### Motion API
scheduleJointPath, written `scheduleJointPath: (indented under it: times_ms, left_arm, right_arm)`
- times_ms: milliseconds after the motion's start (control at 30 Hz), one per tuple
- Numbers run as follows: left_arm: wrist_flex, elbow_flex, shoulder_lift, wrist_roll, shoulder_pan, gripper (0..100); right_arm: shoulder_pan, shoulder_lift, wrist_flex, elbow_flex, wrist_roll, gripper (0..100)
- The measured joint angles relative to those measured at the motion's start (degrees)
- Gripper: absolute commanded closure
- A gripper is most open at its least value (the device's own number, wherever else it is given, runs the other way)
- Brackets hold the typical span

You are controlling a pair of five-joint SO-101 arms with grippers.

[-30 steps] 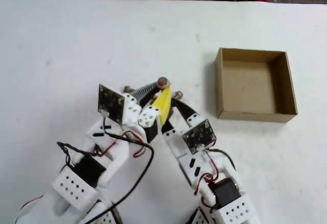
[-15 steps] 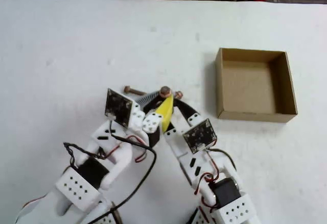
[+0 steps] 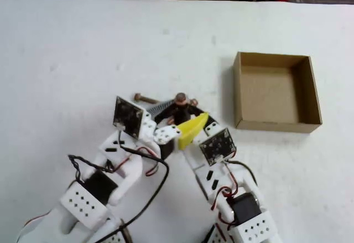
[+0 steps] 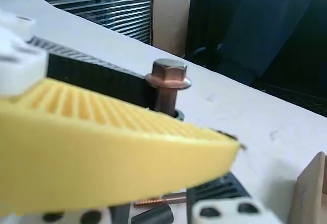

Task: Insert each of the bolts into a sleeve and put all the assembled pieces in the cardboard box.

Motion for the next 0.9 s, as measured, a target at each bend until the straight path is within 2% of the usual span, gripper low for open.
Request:
scheduleJointPath:
  times_ms: [367,467,567,700,800,900]
  left_arm:
    - [0.0,0.1,0.0,-0.1,-3.9,72]
    - [0.0,0.1,0.0,-0.1,-7.3,72]
    - [0.0,0.1,0.0,-0.1,-12.8,80]
    - [0.0,0.1,0.0,-0.1,-20.0,98]
    - [0.0,0.1,0.0,-0.1,-22.6,95]
    - [0.0,0.0,0.0,-0.1,-23.6,97]
  right_arm:
    - [0.7,-0.1,0.0,0.0,-0.1,98.1]
    - [0.7,-0.1,0.0,0.0,-0.1,98.1]
    - [2.5,0.0,0.0,0.0,-0.1,98.1]
    - [3.7,0.0,0.0,0.0,-0.1,98.1]
    - [3.7,0.0,0.0,0.0,-0.1,98.1]
    - [4.0,0.0,0.0,0.0,-0.1,98.1]
